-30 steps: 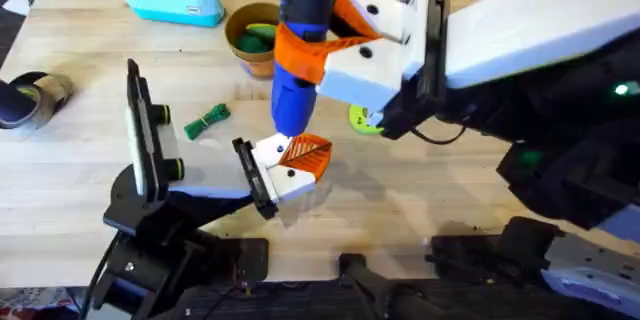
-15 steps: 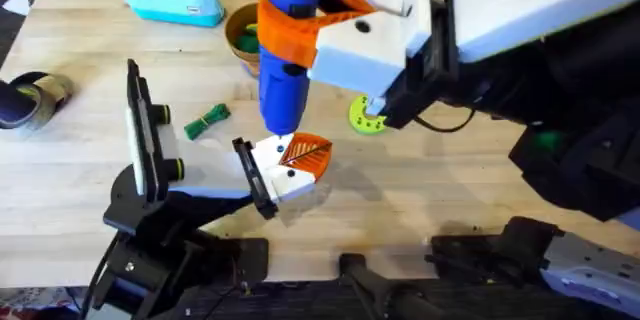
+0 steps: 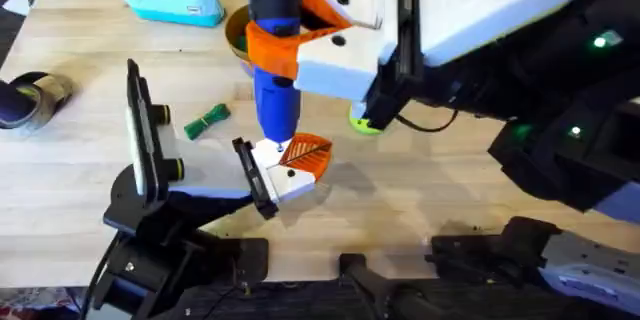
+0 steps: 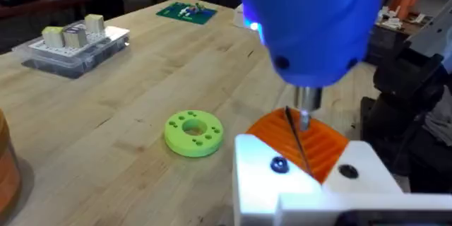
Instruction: Pick up the gripper from the table and insert it into the empty holder that is missing its gripper. Then pick up a screw, insert it into the mounting hole, and use the screwdriver to tighten it. Finally, clean up the table by picking up the vegetable and placing it into the bucket.
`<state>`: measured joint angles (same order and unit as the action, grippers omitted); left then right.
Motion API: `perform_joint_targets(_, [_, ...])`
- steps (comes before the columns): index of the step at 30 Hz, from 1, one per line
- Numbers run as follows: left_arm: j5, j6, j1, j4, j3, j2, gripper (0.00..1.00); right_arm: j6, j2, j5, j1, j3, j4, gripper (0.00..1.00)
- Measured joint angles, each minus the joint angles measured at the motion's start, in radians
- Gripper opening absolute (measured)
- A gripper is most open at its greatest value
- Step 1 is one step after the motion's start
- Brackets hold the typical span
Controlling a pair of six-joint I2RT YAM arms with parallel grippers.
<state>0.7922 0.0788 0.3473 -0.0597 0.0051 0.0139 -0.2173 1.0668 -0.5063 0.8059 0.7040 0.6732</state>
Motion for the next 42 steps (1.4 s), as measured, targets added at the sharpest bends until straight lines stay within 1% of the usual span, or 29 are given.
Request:
perform_joint_targets(13, [0.000,0.000,0.000,0.000,0.000,0.000,0.013,0.031,0.011,-0.021,0.000,0.000,-0.001,0.051])
perform_joint_targets(42, [0.000,0.000,0.000,0.000,0.000,0.000,0.013,0.034,0.057,-0.034,0.000,0.000,0.000,0.053])
